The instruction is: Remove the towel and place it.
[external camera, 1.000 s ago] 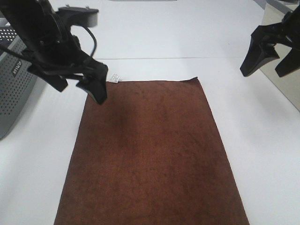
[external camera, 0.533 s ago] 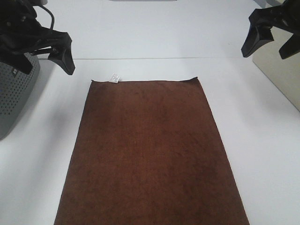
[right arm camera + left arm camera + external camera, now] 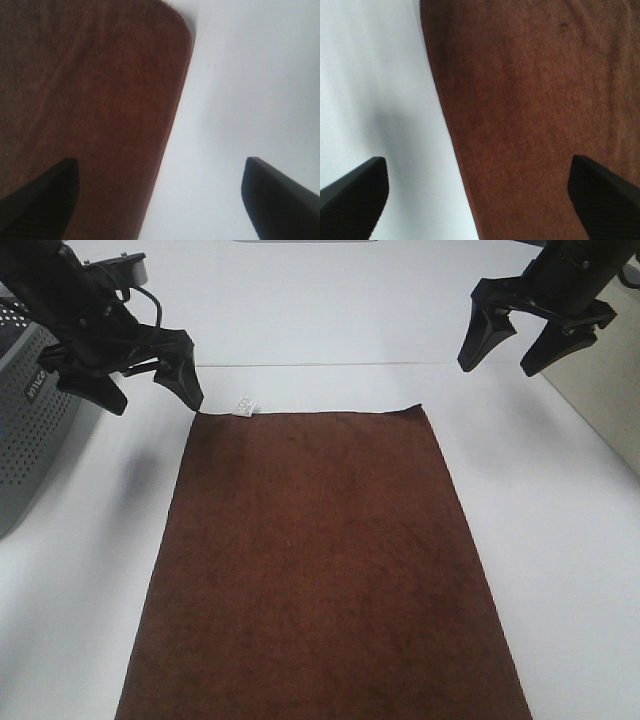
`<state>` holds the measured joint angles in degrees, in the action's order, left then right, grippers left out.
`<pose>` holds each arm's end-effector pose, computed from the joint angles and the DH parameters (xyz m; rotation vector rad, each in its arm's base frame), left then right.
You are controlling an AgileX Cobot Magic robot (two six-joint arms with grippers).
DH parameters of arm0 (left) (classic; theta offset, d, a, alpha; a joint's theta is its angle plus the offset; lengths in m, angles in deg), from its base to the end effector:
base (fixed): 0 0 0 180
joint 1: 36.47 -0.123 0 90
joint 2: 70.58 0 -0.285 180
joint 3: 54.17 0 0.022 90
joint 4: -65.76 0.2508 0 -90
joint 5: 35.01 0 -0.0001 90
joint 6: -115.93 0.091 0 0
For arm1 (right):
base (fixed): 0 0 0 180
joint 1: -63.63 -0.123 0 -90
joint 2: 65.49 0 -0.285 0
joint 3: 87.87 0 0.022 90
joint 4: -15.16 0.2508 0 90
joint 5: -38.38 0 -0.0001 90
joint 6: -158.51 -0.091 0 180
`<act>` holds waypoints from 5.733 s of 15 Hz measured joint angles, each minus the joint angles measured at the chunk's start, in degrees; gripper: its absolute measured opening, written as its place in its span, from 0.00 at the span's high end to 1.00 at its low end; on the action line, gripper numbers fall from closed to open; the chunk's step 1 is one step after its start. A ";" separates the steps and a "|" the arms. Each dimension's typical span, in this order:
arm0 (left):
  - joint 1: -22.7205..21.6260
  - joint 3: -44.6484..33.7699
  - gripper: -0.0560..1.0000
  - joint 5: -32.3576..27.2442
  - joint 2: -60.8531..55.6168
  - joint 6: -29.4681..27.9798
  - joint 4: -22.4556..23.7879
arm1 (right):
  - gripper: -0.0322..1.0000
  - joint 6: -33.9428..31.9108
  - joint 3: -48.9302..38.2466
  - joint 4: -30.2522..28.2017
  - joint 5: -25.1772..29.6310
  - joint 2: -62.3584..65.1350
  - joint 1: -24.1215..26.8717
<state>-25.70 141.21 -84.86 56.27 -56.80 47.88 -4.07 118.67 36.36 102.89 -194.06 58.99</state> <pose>0.4309 -0.1037 0.1966 0.2125 2.7920 -0.3960 0.4459 0.0660 0.2320 -0.3731 2.8106 0.4647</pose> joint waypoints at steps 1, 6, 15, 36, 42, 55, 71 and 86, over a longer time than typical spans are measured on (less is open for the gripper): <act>-0.06 1.95 0.10 0.74 2.29 0.52 -0.46 | 0.16 0.00 2.29 0.06 0.11 -2.58 0.00; -0.97 17.70 0.10 0.46 15.70 1.49 -0.57 | 0.16 -4.58 8.25 -0.74 -1.72 -12.89 0.00; -0.97 28.59 0.10 -4.01 24.41 1.78 -2.06 | 0.10 -4.07 8.77 4.35 -10.49 -15.53 -0.57; -0.97 29.34 0.10 -2.18 27.39 1.95 -3.67 | 0.14 -2.58 9.57 0.52 -18.79 -21.94 -5.21; 1.03 29.34 0.19 -3.21 27.62 1.95 -8.77 | 0.31 -3.32 9.80 -0.86 -20.00 -22.57 -9.11; 2.69 29.05 0.94 4.98 28.65 6.36 -5.04 | 0.96 -4.58 10.31 -4.76 -24.18 -23.26 -9.28; 3.95 29.05 0.94 39.30 28.71 9.40 -4.93 | 0.96 -4.13 15.07 -6.99 -51.68 -24.69 -9.28; 3.95 29.05 0.94 47.44 33.35 9.51 -3.44 | 0.96 -2.69 15.24 -6.99 -57.81 -28.82 -9.28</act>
<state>-21.75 170.26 -37.42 89.61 -47.29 44.44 -6.76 133.91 29.37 45.08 -222.87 49.70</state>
